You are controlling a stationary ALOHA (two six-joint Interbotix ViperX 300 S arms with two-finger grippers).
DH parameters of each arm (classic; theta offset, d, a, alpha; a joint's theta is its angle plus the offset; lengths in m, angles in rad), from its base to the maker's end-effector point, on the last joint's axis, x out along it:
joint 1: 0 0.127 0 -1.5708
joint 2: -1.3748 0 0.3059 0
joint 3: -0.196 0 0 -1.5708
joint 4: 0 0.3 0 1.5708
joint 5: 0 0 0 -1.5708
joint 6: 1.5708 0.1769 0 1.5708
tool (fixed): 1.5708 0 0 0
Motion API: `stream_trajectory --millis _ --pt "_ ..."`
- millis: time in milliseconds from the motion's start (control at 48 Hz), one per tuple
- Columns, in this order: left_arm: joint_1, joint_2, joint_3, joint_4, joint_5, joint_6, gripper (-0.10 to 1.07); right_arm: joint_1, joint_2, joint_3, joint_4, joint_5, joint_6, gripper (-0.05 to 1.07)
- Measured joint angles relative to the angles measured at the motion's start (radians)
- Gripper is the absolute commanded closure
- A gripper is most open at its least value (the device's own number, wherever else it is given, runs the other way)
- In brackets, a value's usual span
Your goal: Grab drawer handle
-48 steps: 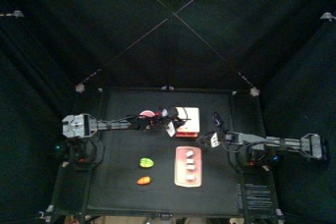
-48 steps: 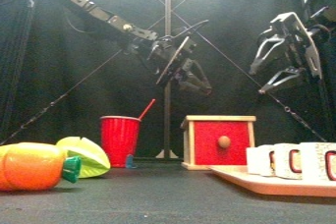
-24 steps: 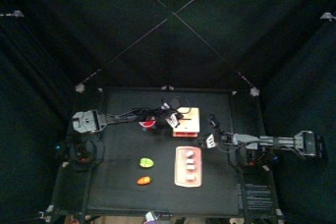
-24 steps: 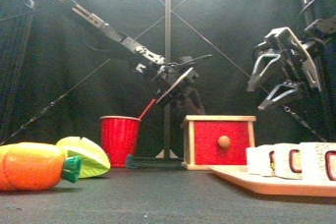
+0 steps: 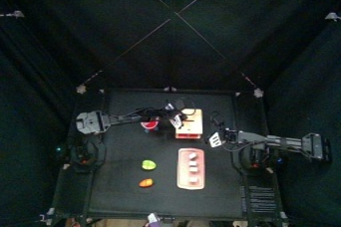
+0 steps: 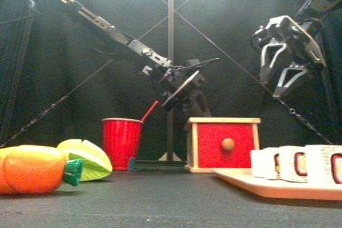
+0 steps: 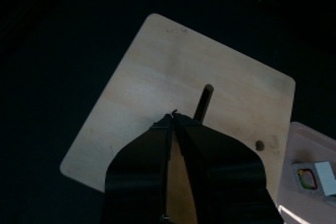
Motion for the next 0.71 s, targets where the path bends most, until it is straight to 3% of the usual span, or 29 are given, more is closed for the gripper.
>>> stream_trajectory --millis 146,292,708 --pt "0.005 0.0 0.0 0.002 0.002 0.0 0.42 0.009 0.069 0.021 -0.051 -0.086 0.089 0.17" --pt "0.009 0.0 0.0 0.002 0.006 0.0 0.42 0.049 0.126 0.026 -0.189 -0.112 0.239 0.17" --pt "0.009 0.008 0.0 0.002 0.008 0.0 0.42 0.293 0.25 0.023 -0.749 -0.006 0.902 0.17"
